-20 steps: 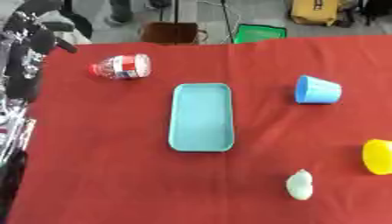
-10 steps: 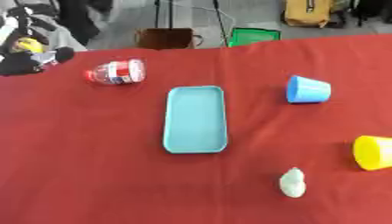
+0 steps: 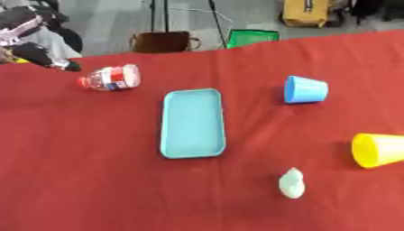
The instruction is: Pick up objects on the table and place them in the box.
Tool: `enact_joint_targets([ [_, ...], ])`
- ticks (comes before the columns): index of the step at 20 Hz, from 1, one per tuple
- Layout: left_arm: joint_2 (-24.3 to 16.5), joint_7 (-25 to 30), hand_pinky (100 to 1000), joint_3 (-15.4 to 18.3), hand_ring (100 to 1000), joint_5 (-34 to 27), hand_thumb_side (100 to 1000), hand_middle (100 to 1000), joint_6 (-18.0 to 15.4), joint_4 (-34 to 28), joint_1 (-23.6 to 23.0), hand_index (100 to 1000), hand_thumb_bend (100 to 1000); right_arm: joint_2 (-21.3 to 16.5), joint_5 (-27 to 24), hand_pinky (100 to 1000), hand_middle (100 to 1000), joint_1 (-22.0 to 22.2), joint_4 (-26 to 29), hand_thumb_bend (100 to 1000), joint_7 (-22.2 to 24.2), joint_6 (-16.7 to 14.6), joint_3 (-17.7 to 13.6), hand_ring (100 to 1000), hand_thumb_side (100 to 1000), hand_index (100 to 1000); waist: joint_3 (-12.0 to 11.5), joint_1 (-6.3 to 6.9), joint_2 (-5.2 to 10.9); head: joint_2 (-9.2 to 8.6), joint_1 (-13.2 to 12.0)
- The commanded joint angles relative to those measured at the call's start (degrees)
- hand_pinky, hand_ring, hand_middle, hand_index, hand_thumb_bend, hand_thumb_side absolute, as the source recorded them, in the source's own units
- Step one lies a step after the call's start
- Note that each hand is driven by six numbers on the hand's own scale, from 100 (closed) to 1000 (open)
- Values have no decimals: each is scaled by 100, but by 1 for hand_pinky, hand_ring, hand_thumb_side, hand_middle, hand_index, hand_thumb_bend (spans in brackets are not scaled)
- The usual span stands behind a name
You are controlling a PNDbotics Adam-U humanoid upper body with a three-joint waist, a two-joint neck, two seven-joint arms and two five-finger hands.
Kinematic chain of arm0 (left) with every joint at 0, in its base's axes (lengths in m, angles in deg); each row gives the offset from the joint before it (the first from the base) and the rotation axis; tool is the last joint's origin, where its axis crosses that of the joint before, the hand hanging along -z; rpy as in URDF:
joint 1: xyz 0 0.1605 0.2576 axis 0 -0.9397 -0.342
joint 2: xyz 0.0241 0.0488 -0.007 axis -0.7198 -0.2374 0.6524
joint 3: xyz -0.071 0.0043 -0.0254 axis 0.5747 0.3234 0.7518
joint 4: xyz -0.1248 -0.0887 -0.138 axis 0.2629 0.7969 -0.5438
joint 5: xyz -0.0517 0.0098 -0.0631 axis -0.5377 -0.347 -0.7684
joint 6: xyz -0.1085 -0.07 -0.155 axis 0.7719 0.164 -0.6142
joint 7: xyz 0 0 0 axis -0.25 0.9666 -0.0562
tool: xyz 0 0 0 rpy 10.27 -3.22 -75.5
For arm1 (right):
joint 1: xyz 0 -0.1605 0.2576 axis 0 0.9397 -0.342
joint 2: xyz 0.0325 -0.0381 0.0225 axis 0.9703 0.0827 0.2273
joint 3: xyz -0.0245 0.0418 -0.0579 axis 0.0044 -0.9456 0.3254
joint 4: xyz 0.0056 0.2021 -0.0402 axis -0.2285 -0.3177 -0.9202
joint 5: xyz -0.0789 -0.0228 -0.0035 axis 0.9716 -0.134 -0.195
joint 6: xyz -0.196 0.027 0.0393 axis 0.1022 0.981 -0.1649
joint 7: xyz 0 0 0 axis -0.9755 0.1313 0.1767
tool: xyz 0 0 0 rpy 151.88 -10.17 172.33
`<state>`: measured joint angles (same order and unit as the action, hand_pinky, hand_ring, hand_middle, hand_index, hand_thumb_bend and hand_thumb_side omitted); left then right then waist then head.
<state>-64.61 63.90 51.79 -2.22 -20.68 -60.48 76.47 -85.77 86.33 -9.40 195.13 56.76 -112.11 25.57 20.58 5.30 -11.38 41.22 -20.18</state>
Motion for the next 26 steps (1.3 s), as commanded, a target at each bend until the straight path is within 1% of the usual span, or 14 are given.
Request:
enact_joint_targets([
  [1,-30,-16,834,-77,831,239,605,818,-154,346,239,914,1000,-80,-81,647,731,-59,34,762,55,-16,30,692,528,931,42,-7,100,31,-58],
  [2,29,43,858,-126,839,289,616,818,-215,424,276,912,1000,-76,-82,646,731,-61,32,762,69,-18,37,692,528,931,73,-2,92,30,-69],
  [6,211,386,866,-224,840,466,619,811,-438,629,385,903,1000,-66,-112,646,731,-69,30,763,109,-31,57,692,527,932,133,11,72,32,-97],
  [12,414,513,875,-290,840,557,611,807,-620,761,408,896,1000,-48,-132,646,730,-78,28,764,148,-42,70,691,526,932,193,14,53,24,-114],
  [20,473,-77,867,-272,832,717,591,801,-495,778,375,893,1000,-44,-147,646,731,-89,32,764,165,-62,73,691,526,931,204,11,26,3,-111],
  [26,505,-162,858,-289,829,807,597,799,-401,906,350,893,1000,-45,-152,646,731,-99,32,764,181,-79,80,691,525,932,225,6,-1,-21,-106],
])
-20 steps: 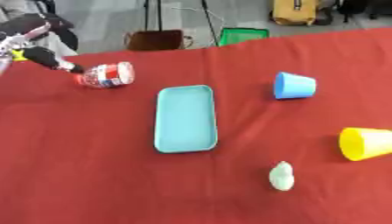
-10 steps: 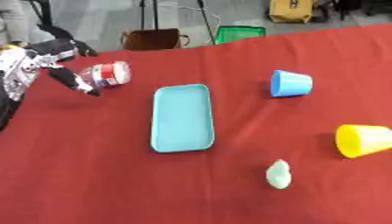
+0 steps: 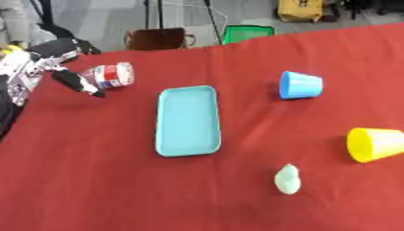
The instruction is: Pick up objects on the table and place them in the box.
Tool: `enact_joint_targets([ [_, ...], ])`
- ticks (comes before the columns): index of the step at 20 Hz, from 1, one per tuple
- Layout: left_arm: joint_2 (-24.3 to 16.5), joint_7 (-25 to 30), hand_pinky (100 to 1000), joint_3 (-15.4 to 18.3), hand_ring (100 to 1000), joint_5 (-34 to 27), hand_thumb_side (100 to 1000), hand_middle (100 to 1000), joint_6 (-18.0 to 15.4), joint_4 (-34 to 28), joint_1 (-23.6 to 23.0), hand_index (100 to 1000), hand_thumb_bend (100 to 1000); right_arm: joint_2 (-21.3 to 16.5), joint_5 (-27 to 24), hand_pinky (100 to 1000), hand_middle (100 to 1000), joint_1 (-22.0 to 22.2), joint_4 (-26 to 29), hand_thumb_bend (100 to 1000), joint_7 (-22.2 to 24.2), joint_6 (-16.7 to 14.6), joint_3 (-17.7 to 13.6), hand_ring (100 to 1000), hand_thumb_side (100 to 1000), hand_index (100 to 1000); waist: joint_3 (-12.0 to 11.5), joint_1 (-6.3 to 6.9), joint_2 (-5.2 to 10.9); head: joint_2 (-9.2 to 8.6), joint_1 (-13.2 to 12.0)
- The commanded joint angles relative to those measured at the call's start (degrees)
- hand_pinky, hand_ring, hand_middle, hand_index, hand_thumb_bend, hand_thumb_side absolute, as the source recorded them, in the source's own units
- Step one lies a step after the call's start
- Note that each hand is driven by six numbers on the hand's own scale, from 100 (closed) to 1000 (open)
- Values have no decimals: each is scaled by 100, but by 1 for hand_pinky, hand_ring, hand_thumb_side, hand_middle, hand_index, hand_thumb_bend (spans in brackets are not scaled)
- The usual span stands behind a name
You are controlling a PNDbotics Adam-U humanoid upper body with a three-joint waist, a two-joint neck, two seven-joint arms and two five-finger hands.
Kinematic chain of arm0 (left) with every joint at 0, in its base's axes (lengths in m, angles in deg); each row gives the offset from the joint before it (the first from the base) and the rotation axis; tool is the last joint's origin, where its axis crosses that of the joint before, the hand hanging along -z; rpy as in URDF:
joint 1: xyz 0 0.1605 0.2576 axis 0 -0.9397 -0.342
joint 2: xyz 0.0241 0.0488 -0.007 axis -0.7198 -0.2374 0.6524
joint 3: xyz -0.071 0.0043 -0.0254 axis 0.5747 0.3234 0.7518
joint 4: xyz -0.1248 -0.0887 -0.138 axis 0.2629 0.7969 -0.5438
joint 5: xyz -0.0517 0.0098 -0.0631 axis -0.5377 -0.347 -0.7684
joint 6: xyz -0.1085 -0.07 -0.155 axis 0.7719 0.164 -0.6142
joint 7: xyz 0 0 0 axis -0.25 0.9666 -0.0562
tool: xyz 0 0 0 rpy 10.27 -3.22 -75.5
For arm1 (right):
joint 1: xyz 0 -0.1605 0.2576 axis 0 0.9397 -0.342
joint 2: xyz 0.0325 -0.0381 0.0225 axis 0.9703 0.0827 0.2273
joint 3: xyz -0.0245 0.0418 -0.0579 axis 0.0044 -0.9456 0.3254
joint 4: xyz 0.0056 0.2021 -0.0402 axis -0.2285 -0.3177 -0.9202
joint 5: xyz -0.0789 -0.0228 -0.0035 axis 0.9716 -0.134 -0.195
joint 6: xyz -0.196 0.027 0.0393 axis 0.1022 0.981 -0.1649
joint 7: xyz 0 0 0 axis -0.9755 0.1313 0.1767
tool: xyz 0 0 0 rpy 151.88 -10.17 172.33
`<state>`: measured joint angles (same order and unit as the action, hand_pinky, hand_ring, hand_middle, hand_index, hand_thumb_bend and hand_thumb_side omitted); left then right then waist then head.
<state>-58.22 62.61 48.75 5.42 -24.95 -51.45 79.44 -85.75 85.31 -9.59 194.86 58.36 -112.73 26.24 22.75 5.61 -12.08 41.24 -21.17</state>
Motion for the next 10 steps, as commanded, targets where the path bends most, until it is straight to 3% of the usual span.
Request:
enact_joint_targets([
  [1,-131,-19,854,21,827,6,596,799,5,31,46,893,1000,-47,-52,646,730,-82,60,765,25,-21,16,691,524,932,27,-25,56,-47,-9],
  [10,-164,-123,835,93,808,-233,583,780,14,89,44,879,963,-86,-16,644,729,-121,62,768,84,-81,16,689,514,933,169,60,-153,-223,-2],
])
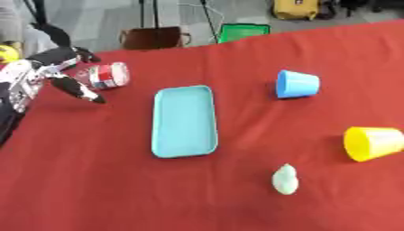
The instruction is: Pick up objects on the table and place them in the box.
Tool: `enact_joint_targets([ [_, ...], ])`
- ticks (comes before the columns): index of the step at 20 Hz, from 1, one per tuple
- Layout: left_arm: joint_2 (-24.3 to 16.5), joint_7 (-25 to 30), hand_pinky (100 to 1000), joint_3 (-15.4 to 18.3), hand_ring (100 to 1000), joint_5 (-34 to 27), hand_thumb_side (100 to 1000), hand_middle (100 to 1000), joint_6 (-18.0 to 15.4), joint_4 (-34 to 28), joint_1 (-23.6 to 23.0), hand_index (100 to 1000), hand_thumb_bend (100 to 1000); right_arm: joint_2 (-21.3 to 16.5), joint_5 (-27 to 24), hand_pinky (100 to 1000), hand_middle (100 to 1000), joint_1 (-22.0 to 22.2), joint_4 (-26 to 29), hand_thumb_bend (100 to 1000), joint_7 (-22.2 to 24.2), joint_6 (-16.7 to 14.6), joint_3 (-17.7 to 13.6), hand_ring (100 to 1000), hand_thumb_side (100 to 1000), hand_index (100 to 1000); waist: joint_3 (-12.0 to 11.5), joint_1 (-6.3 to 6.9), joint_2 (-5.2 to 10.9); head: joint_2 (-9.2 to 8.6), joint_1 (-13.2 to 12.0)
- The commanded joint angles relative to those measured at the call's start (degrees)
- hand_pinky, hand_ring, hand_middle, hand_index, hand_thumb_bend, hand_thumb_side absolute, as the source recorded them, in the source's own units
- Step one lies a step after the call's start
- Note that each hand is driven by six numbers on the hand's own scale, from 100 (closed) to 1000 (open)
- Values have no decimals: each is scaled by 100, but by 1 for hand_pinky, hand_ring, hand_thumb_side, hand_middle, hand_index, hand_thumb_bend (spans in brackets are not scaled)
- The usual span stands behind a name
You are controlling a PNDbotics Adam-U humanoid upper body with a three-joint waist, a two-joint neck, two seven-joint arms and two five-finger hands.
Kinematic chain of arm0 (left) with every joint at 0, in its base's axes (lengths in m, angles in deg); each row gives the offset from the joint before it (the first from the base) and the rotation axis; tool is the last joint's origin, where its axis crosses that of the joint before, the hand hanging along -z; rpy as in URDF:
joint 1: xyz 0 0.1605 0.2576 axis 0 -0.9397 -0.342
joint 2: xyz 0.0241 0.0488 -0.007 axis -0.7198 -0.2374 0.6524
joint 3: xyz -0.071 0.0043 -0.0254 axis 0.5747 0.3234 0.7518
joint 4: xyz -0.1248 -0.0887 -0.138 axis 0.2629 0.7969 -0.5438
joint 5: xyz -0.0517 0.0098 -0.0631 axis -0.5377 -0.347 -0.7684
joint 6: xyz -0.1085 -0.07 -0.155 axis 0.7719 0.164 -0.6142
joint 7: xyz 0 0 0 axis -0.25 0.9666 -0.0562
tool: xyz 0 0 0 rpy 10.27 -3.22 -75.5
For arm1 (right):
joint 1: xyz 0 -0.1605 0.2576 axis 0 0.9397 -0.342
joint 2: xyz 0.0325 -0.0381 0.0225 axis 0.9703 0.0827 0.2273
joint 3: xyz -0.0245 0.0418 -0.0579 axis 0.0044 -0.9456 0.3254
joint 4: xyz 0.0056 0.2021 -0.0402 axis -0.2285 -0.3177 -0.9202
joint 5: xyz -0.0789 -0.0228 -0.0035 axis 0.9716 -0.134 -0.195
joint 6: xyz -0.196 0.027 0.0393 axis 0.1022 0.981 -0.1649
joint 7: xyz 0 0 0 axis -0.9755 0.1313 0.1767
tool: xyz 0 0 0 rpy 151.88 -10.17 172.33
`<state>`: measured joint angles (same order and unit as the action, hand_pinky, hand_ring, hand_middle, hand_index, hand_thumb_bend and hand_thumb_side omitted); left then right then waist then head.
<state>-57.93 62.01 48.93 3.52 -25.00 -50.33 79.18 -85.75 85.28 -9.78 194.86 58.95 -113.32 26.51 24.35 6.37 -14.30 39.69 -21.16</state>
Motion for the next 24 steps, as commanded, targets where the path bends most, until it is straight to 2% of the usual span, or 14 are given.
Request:
enact_joint_targets([
  [1,-180,-52,834,66,796,-38,574,765,23,-3,71,875,942,-89,-10,644,729,-111,64,768,30,-27,-11,689,514,933,18,-5,50,-66,-6],
  [5,-146,174,817,40,743,-18,500,704,25,77,63,847,834,-94,-4,644,729,-118,63,768,42,-37,-14,689,513,933,28,13,19,-59,-4],
  [6,-144,255,817,39,743,-15,500,704,27,84,62,847,834,-94,-4,644,729,-116,61,768,43,-37,-15,689,513,933,27,14,20,-56,-5],
  [7,-147,346,783,36,676,-8,394,644,38,98,48,832,719,-91,-5,644,729,-115,60,766,42,-35,-18,689,516,933,23,16,29,-59,-1],
  [8,-152,459,783,33,676,1,394,644,52,115,35,832,719,-88,-7,644,729,-114,59,766,41,-32,-18,689,516,933,18,16,41,-64,7],
  [9,-157,544,739,42,623,3,308,599,72,118,26,808,632,-85,-10,645,730,-114,59,766,40,-29,-19,690,517,933,12,15,52,-69,15],
  [10,-161,602,739,52,623,0,308,599,94,113,18,808,632,-83,-12,645,730,-115,60,766,39,-26,-20,690,517,933,10,15,60,-71,19],
  [11,-164,652,704,58,572,-13,240,548,111,106,7,779,500,-81,-14,645,730,-114,60,765,36,-22,-23,690,519,933,7,14,71,-68,22],
  [12,-171,710,704,66,572,-47,240,548,121,96,-5,779,500,-80,-17,645,730,-113,60,765,30,-17,-27,690,519,933,3,12,84,-64,24],
  [13,-179,781,673,70,532,-95,219,509,124,83,-17,744,421,-79,-19,645,730,-112,60,765,24,-13,-31,690,521,933,0,9,97,-62,29],
  [14,-192,887,673,76,532,-173,219,509,118,66,-26,744,421,-78,-22,645,730,-111,60,765,17,-8,-33,690,521,933,-5,6,110,-60,37],
  [15,-202,997,632,83,486,-268,217,468,108,37,-30,701,346,-76,-24,646,730,-109,60,763,13,-4,-35,690,523,933,-10,1,124,-59,44],
  [17,-231,1307,604,94,467,-606,243,453,52,-81,-37,681,307,-70,-28,646,731,-101,57,763,4,5,-38,691,525,933,-28,-10,154,-54,57],
  [24,-356,2314,561,27,475,-1948,318,468,-109,-1123,-44,704,268,-61,-47,648,731,-96,56,762,-38,20,-50,692,530,932,-57,-62,234,-37,81],
])
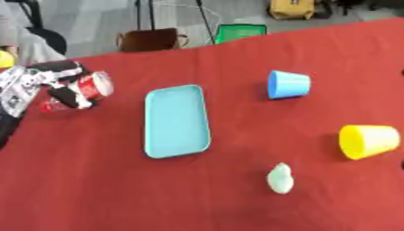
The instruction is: Pick up objects on the table and place them in the box.
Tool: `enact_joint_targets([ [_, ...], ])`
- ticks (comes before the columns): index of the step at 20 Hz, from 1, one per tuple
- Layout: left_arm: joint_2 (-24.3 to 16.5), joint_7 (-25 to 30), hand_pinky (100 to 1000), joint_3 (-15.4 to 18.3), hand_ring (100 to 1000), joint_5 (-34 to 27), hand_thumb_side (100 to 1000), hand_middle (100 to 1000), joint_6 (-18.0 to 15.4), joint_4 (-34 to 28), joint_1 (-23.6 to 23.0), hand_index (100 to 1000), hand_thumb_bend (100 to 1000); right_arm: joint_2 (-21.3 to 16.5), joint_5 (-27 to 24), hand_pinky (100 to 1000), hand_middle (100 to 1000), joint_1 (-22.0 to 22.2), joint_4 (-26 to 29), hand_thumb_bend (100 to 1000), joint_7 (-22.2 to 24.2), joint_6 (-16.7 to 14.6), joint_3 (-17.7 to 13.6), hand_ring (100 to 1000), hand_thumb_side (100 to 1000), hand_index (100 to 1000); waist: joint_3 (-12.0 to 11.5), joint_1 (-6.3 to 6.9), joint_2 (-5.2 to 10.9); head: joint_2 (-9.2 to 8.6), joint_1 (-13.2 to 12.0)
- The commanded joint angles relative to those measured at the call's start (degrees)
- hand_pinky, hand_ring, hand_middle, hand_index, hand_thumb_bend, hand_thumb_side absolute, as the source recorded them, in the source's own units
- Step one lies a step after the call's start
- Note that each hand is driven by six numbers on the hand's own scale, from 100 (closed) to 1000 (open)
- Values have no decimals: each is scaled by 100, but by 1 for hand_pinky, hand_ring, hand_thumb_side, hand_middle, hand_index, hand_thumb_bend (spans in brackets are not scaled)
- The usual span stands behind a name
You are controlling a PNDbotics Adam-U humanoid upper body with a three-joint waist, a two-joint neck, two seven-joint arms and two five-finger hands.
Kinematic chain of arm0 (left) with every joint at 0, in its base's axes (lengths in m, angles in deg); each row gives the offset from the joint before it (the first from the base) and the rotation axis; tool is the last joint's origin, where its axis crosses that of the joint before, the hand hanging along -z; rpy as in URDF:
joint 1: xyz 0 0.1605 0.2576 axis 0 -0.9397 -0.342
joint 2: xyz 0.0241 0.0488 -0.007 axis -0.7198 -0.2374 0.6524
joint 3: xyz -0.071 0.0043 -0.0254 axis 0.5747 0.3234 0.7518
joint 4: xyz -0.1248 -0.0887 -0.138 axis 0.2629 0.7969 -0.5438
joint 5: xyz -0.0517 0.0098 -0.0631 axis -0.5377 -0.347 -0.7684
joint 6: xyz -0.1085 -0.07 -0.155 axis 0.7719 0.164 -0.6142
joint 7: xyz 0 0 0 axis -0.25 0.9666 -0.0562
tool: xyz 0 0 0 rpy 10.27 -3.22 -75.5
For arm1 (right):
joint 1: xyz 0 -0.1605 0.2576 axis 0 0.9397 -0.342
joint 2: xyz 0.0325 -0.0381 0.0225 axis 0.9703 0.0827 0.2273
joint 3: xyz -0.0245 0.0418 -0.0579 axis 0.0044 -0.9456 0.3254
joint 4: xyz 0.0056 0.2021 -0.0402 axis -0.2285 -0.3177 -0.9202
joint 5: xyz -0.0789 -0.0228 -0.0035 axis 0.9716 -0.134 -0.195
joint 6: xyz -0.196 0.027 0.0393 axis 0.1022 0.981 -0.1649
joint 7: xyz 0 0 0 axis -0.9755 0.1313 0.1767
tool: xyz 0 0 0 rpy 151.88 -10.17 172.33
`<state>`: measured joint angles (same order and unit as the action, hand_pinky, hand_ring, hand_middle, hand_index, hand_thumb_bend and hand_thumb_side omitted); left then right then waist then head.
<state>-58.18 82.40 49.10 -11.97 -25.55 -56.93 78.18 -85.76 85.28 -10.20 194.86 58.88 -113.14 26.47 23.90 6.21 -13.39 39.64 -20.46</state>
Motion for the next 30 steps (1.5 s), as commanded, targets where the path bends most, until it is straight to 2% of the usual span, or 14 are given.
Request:
enact_joint_targets([
  [1,-352,381,560,0,478,-523,313,470,-49,-631,57,708,272,-59,-49,648,732,-53,56,761,-35,2,-46,692,532,932,-13,-50,151,-31,7],
  [3,-346,538,558,-115,480,-736,311,472,-139,-1202,175,711,281,-47,-60,649,732,-48,53,761,-36,5,-38,692,532,932,-23,-66,184,-19,3],
  [5,-298,579,567,-254,477,-823,268,470,-162,-1656,276,707,325,-35,-71,649,732,-45,51,761,-29,6,-26,692,533,932,-24,-85,208,-12,-8],
  [8,-184,521,588,-571,496,-634,343,486,-207,-2096,371,723,426,-25,-88,649,732,-38,47,761,-23,1,-16,692,534,932,-1,-113,235,0,-33],
  [9,-114,470,588,-669,501,-544,341,490,-217,-2161,400,725,438,-21,-93,650,732,-36,45,761,-24,1,-15,693,534,932,5,-120,242,3,-37],
  [14,233,-31,631,-1055,530,48,344,510,-352,-2175,535,735,511,5,-120,650,732,-37,42,761,-11,-6,6,693,535,931,45,-154,268,15,-45],
  [15,274,-141,663,-1108,549,166,346,520,-413,-2157,547,739,546,8,-123,650,732,-37,41,761,-9,-7,8,693,535,931,50,-156,271,17,-49],
  [20,570,-902,707,-1443,600,836,342,559,-1025,-2070,581,755,593,33,-145,650,732,-37,37,760,24,-10,35,692,537,931,90,-154,280,4,-85],
  [24,736,-1424,747,-1559,624,1488,308,565,-1367,-1880,608,750,652,48,-162,650,733,-43,36,759,45,-12,49,692,539,932,126,-155,282,-6,-112],
  [30,883,-2435,794,-1634,643,2647,285,563,-1610,-1677,608,753,725,59,-172,650,733,-45,36,759,61,-15,52,692,539,932,157,-154,275,-23,-127],
])
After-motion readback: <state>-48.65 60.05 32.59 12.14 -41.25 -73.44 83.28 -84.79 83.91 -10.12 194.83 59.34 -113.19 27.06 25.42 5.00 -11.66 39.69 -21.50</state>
